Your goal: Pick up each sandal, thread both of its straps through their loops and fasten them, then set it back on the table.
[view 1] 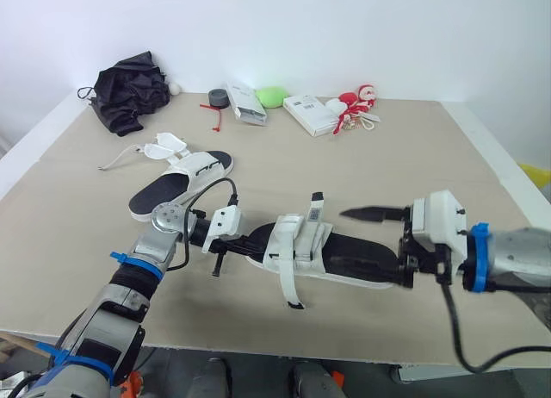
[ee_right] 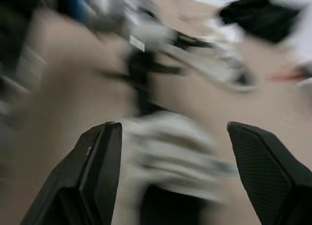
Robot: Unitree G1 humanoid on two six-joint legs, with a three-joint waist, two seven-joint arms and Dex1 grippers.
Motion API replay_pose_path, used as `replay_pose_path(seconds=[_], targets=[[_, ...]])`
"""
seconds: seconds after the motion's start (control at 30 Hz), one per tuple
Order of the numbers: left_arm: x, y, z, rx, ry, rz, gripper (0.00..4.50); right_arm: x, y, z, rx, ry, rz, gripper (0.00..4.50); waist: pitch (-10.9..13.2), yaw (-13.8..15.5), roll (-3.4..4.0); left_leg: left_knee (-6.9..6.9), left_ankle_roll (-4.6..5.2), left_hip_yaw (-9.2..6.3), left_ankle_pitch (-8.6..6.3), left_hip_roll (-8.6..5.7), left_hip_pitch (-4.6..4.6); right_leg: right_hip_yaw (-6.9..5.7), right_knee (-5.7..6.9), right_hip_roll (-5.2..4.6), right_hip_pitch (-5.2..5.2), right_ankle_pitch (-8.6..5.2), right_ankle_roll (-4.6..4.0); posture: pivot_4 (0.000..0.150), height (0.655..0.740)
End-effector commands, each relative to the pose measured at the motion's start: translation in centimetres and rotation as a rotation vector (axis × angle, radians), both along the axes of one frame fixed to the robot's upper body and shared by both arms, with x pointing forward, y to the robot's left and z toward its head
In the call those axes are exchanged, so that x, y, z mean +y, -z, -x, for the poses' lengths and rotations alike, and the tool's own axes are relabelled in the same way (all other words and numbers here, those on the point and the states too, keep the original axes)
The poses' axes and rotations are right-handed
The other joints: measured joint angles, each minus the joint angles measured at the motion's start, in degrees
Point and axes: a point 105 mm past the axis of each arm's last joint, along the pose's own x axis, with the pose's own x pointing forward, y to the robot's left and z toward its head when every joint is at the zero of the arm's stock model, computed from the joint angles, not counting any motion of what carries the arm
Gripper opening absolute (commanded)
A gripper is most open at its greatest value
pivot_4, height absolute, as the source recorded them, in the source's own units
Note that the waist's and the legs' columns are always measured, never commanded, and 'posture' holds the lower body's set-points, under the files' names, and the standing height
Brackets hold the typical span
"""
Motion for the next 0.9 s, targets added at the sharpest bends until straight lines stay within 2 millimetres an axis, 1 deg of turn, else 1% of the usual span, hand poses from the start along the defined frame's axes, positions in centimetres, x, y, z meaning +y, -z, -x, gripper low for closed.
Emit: replay_pose_path(seconds=[0.03,0.1,0.13,0.17,0.27,0.37,0.5,0.53,0.63,0.87,0.9], targets=[[0.8,3.4,1.0,0.089,0.004,-0.129,0.00,0.8,1.6,2.2,0.334,0.010,-0.033,3.70,0.05,-0.01,-0.10,0.06,0.00,0.06,0.00,0.02,-0.01,0.00,-0.02,-0.05,-0.03,0.01,-0.05,0.150,0.7380],[0.9,3.4,1.1,0.090,0.004,-0.130,0.00,1.1,4.6,2.5,0.426,0.065,0.050,3.70,0.05,-0.05,-0.18,0.08,0.00,0.11,0.00,0.02,-0.02,0.02,-0.03,-0.10,-0.04,0.00,-0.04,0.150,0.7380],[0.9,3.4,1.1,0.091,0.004,-0.130,0.00,1.3,5.7,2.4,0.454,0.088,0.077,3.70,-0.04,-0.07,-0.32,0.08,0.00,0.14,0.00,0.02,-0.03,0.02,-0.06,-0.10,-0.05,0.01,-0.04,0.150,0.7380],[0.9,3.4,1.1,0.091,0.005,-0.131,0.00,1.4,6.2,2.3,0.471,0.100,0.090,3.70,-0.05,-0.09,-0.52,0.06,0.00,0.13,0.00,0.04,-0.02,0.01,-0.07,-0.10,-0.07,0.00,-0.04,0.150,0.7380],[0.8,3.4,1.1,0.089,0.004,-0.132,0.00,2.2,7.1,1.7,0.584,0.123,0.081,3.70,-0.03,-0.08,-0.35,0.06,0.00,0.07,0.00,0.03,-0.27,-0.02,-0.08,-0.09,-0.27,0.01,-0.02,0.150,0.7380],[0.7,3.5,1.1,0.084,0.005,-0.134,0.00,3.7,6.9,0.3,0.664,0.110,0.037,3.70,-0.01,-0.40,-0.44,0.11,0.00,0.03,0.01,0.05,-0.25,-0.04,-0.08,0.01,-0.23,0.08,0.02,0.150,0.7380],[0.5,3.4,1.2,0.081,0.007,-0.130,0.00,4.6,7.0,-0.4,0.657,0.098,0.070,3.70,-0.01,-0.25,-0.40,0.11,0.02,0.00,0.02,0.05,-0.35,-0.07,-0.08,0.00,-0.25,0.06,0.09,0.150,0.7380],[0.4,3.4,1.2,0.080,0.007,-0.129,0.00,4.7,7.0,-0.5,0.659,0.093,0.073,3.70,-0.01,-0.22,-0.39,0.09,0.05,-0.01,0.00,0.04,-0.39,-0.11,-0.09,-0.03,-0.27,0.13,0.34,0.150,0.7380],[0.4,3.4,1.3,0.080,0.002,-0.128,0.00,4.9,7.1,-0.9,0.658,0.092,0.089,3.70,-0.01,-0.14,-0.39,0.08,0.05,-0.06,0.00,0.05,-0.42,-0.18,-0.09,-0.02,-0.28,0.12,0.34,0.150,0.7380],[0.5,3.5,1.3,0.080,-0.006,-0.125,0.00,4.7,8.2,-2.1,0.643,0.132,0.145,3.70,-0.01,-0.14,-0.39,0.08,0.05,-0.03,0.00,0.04,-0.42,-0.16,-0.09,-0.07,-0.28,0.01,0.14,0.150,0.7380],[0.5,3.5,1.3,0.080,-0.007,-0.124,0.00,4.7,8.4,-2.4,0.641,0.144,0.146,3.47,-0.01,-0.13,-0.38,0.08,0.06,-0.04,-0.01,0.04,-0.42,-0.16,-0.09,-0.06,-0.28,0.00,0.13,0.150,0.7380]])
